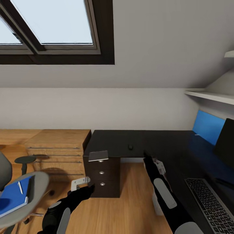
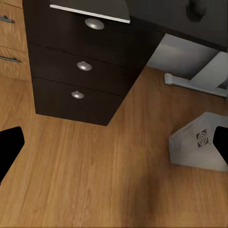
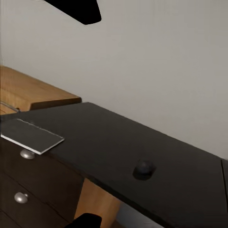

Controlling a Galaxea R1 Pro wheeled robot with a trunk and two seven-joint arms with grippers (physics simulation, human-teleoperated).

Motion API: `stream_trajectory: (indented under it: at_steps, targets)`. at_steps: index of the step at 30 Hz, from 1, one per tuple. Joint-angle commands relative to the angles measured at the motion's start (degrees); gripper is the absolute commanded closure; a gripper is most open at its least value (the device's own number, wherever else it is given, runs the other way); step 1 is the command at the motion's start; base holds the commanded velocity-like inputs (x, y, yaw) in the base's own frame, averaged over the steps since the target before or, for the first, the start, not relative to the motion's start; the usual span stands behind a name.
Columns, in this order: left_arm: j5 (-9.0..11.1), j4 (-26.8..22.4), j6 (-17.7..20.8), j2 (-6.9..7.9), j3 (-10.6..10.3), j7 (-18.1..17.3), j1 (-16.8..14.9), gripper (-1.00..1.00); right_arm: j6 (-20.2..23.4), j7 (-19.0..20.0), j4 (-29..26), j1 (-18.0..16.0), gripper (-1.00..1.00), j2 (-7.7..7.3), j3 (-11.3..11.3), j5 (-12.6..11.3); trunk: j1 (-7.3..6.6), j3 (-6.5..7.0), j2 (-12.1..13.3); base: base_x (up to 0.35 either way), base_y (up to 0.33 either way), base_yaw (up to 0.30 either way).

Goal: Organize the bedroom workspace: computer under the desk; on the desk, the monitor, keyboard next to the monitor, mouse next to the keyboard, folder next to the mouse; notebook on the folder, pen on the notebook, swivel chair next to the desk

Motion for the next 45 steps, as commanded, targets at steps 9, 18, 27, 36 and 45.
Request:
stream_trajectory:
  at_steps: [9, 18, 27, 36, 45]
  targets:
    - [0.6, -1.0, -1.5, -0.01, 0.4, 0.1, 0.0, -1.0, -0.4, -0.8, -1.4, 0.1, -1.0, -0.01, 0.2, 0.3, 0.04, -0.08, -0.1, 0.332, 0.0, 0.0]
    - [0.6, -1.1, -2.4, 0.04, 0.4, 0.1, 0.0, -1.0, -0.4, -4.1, -1.5, 0.1, -1.0, 0.03, 0.4, 2.1, 0.04, -0.08, -0.1, 0.332, 0.0, 0.0]
    - [0.6, -1.1, -2.5, 0.05, 0.5, 0.1, 0.0, -1.0, -0.2, -16.2, -1.5, 0.1, -1.0, 0.28, 1.0, 17.4, 0.04, -0.08, -0.1, 0.332, 0.0, 0.0]
    - [0.6, -1.1, -2.5, 0.05, 0.4, 0.1, 0.0, -1.0, 2.9, -17.4, -0.9, 0.0, -1.0, 0.26, 4.1, 28.3, 0.04, -0.08, -0.1, 0.332, 0.0, 0.0]
    - [0.6, -1.1, -2.4, 0.05, 0.2, 0.1, 0.0, -1.0, 12.1, -21.7, -0.7, -0.2, -1.0, 0.34, 5.5, 30.8, 0.04, -0.08, -0.1, 0.293, 0.0, 0.0]
